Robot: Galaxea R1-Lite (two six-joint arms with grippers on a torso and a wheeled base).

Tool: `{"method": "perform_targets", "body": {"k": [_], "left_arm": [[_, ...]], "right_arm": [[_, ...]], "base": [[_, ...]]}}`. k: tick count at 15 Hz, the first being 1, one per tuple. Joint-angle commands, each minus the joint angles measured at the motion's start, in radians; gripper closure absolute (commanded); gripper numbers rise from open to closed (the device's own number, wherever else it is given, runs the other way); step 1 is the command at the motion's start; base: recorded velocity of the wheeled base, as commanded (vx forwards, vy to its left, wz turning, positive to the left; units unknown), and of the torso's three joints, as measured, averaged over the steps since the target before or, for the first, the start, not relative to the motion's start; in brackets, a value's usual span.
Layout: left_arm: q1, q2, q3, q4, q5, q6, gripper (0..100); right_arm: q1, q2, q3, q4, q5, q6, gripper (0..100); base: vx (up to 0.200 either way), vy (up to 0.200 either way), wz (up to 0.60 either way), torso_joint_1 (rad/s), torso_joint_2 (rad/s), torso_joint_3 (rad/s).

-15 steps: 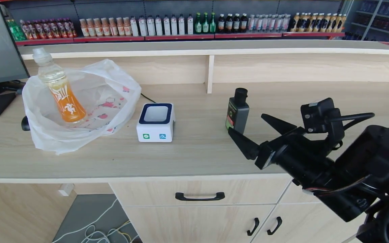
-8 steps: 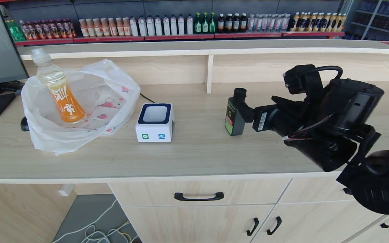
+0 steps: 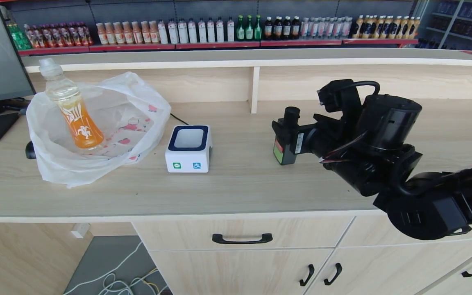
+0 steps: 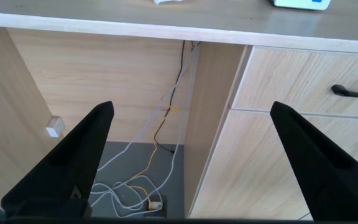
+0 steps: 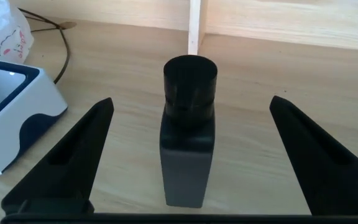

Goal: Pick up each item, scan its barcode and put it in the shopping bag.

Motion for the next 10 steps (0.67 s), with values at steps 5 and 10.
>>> {"method": "perform_targets", "body": {"k": [5, 10], "left_arm": [[0.001, 0.000, 0.000, 0.000, 0.000, -0.001, 0], [-0.001, 0.000, 0.000, 0.000, 0.000, -0.001, 0]], "right_arm": [[0.019, 0.112, -0.091, -0.004, -0.003, -0.003, 0], [0.016, 0.209, -0.108, -0.076, -0.024, -0.007, 0]], "base": [[0.000, 0.000, 0.00, 0.000, 0.00, 0.000], [0.000, 0.000, 0.00, 0.000, 0.00, 0.000]]}}
